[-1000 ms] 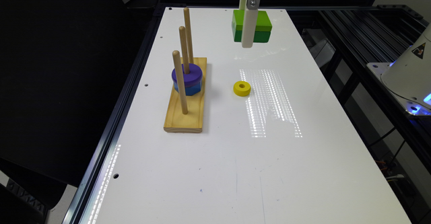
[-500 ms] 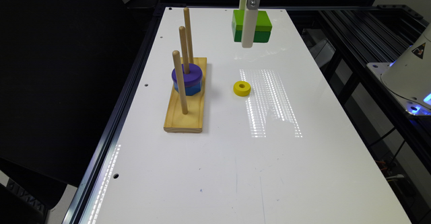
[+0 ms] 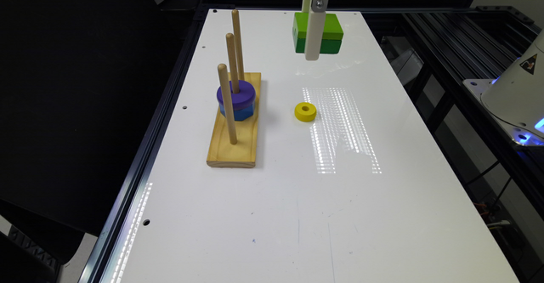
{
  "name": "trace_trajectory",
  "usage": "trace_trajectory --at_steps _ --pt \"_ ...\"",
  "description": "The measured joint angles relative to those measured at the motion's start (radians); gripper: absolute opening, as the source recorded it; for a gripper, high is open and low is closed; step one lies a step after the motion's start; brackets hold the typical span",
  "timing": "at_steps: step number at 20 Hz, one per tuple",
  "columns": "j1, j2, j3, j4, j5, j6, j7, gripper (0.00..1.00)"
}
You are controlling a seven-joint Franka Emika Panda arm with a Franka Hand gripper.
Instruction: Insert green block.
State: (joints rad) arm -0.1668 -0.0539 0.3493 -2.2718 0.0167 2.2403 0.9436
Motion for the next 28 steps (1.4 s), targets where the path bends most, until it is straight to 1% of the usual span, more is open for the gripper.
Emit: trace_trajectory --at_steps 7,13,17,19,24,28 --pt "0.000 0.000 0.000 0.000 0.0000 0.000 0.000 0.00" --pt "0.000 0.001 0.013 0.003 0.0001 0.015 0.003 0.00" --pt "0.000 0.006 0.015 0.004 0.0001 0.026 0.003 0.00" --pt "0.000 0.015 0.016 0.010 0.0001 0.033 0.003 0.00" --pt "0.000 0.039 0.017 0.037 -0.0004 0.034 0.003 0.00" --pt "0.000 0.053 0.017 0.052 -0.0013 0.034 0.003 0.00"
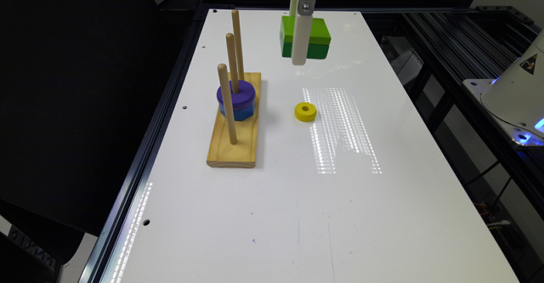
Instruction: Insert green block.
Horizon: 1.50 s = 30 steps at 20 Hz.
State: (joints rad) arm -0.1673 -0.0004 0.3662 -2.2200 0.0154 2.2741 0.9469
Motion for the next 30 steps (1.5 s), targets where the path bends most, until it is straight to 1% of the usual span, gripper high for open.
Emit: trace_trajectory --at_steps 6,10,11,14,16,18,20,22,23,25,26,28,29,30 --pt "-0.002 0.023 0.000 0.026 -0.0029 0.000 0.000 0.00" --pt "-0.005 0.046 -0.001 0.053 -0.0081 0.000 0.000 0.00" --pt "-0.005 0.055 -0.002 0.063 -0.0113 0.000 0.000 0.00" --pt "-0.010 0.088 -0.003 0.100 -0.0246 0.000 0.000 0.00" --pt "-0.016 0.120 -0.005 0.136 -0.0387 0.000 0.000 0.00" --pt "-0.021 0.161 -0.009 0.184 -0.0553 -0.005 0.000 0.00" --pt "-0.023 0.203 -0.009 0.232 -0.0681 -0.015 0.000 0.00" --pt "-0.023 0.229 -0.009 0.263 -0.0772 -0.024 0.001 0.00" --pt "-0.023 0.236 -0.009 0.272 -0.0798 -0.028 0.002 0.00" --pt "-0.023 0.241 -0.008 0.279 -0.0810 -0.030 0.002 0.00" --pt "-0.021 0.241 -0.006 0.279 -0.0810 -0.030 0.007 0.00" --pt "-0.015 0.241 0.002 0.279 -0.0845 -0.030 0.025 0.00" --pt "-0.011 0.241 0.004 0.279 -0.0869 -0.030 0.033 0.00" --pt "-0.010 0.241 0.005 0.279 -0.0877 -0.030 0.035 0.00"
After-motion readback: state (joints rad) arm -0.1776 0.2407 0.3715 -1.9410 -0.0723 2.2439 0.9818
